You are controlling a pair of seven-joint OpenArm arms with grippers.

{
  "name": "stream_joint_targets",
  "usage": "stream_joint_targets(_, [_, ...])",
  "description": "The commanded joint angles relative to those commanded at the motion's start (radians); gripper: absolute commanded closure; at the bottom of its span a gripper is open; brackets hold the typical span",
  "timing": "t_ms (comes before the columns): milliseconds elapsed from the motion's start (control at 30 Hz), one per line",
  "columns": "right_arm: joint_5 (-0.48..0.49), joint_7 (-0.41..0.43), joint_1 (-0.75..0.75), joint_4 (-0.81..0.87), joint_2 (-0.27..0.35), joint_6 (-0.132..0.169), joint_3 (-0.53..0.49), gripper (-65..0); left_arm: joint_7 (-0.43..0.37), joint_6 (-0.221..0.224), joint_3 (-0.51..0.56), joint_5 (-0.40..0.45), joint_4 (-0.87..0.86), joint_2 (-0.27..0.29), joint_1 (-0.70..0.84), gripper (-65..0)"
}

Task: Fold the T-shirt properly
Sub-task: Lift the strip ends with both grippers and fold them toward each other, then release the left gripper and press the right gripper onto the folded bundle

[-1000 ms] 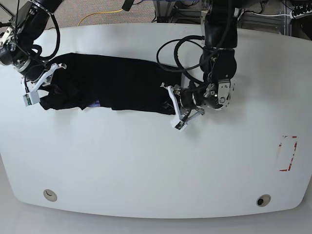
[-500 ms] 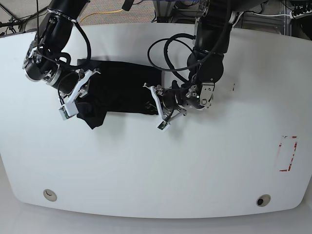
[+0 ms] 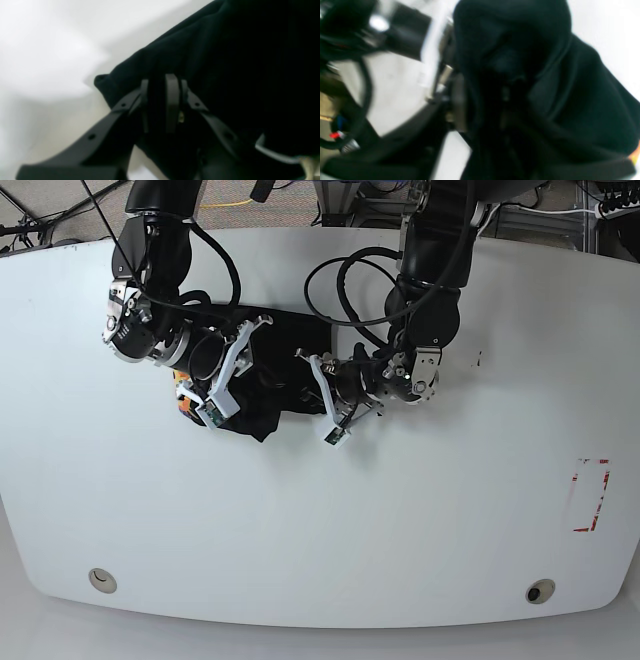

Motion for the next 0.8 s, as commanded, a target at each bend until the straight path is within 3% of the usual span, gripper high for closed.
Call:
stream_joint_targets(67, [-0.009,0.002,0.000,0.000,0.002,0.000,0.002,-44.1,0.000,0.000,0.000,0.000,0.037,0.000,0.000,-14.6])
stream_joint_targets(133, [-0.009,0.002,-0.002,0.000,0.006,0.000,0.002,-49.3,0.000,0.000,0.000,0.000,0.071,0.000,0.002,-21.1])
stream_joint_targets(200, [-0.006,0.002,-0.002,0.000,0.008,0.000,0.002,-50.6,0.000,0.000,-0.002,0.000,0.104,0.000,0.012,-29.0])
stream_joint_targets(300, [-0.005,0.000,-0.003,0.005,0.008,0.000,0.021,-48.5,0.000,0.000,-0.011,0.000,0.155,0.000,0.026,-34.7])
stream_joint_targets(467, [0.003,-0.003,-0.038,0.011,0.006,0.000,0.084,-45.2,0.002,-0.006,-0.107,-0.003,0.270,0.000,0.044,-34.6])
stream_joint_targets(600, [0.129,-0.005,-0.080,0.009,0.040,0.000,0.081,-42.5,0.008,-0.075,-0.180,-0.028,0.371,-0.003,0.054,-34.4])
stream_joint_targets(667, [0.209,-0.005,-0.109,0.009,0.048,0.000,0.071,-41.4,0.008,-0.100,-0.218,-0.051,0.431,-0.054,0.078,-34.4])
stream_joint_targets(800, [0.222,0.000,-0.117,-0.002,0.048,0.000,0.032,-38.2,0.008,-0.106,-0.273,-0.095,0.477,-0.150,0.089,-34.4])
